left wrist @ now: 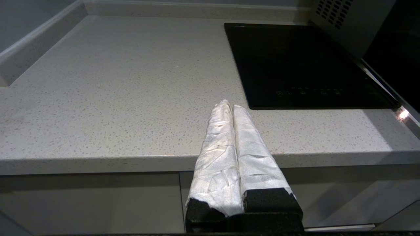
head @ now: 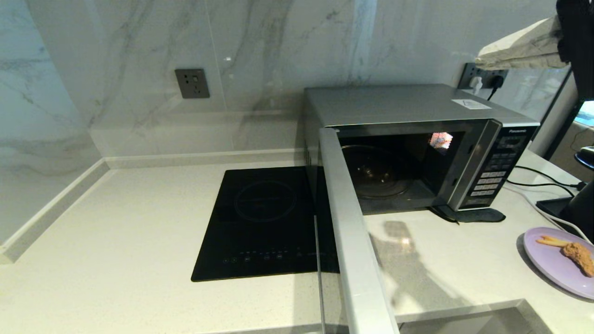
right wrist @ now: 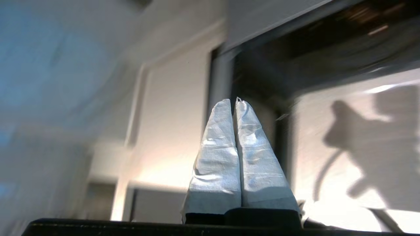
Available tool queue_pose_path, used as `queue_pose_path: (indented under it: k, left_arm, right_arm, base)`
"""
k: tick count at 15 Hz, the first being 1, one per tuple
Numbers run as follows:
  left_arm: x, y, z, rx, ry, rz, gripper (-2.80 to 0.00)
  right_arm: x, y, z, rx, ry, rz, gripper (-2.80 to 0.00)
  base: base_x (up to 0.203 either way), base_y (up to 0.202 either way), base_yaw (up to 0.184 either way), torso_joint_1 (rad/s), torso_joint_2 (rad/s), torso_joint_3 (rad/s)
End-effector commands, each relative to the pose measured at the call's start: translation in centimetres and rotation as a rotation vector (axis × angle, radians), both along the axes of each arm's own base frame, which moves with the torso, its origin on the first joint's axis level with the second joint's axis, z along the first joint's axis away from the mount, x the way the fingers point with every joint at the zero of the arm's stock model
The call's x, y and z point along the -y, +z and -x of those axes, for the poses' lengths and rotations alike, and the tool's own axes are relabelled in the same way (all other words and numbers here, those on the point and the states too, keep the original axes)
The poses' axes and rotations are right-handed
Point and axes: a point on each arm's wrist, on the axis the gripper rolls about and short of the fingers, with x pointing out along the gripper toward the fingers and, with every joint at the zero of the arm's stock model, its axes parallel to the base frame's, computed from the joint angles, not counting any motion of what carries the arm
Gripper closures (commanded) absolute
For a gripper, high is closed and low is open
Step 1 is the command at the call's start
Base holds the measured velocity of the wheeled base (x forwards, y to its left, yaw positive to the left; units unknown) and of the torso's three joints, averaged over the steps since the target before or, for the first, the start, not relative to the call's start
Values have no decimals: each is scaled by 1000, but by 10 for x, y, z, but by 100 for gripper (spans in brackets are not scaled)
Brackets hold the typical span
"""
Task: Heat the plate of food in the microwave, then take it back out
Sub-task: Close the microwave oven
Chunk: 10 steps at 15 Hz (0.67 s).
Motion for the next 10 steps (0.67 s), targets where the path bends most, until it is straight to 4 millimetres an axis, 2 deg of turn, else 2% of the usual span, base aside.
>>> queue_pose_path:
  k: [1, 5, 10]
  left_arm:
    - [0, 0, 0, -1, 1, 1, 0]
    - [0, 0, 0, -1, 1, 1, 0]
    - [0, 0, 0, -1, 1, 1, 0]
  right_arm:
    - [-29, -2, 14, -17, 145, -1, 0]
    - [-63, -13, 30, -88, 303, 39, 0]
    - [-113, -45, 18, -198, 395, 130, 0]
  base:
    - [0, 0, 0, 0, 0, 0]
    - [0, 0, 0, 0, 0, 0]
    - [0, 0, 0, 0, 0, 0]
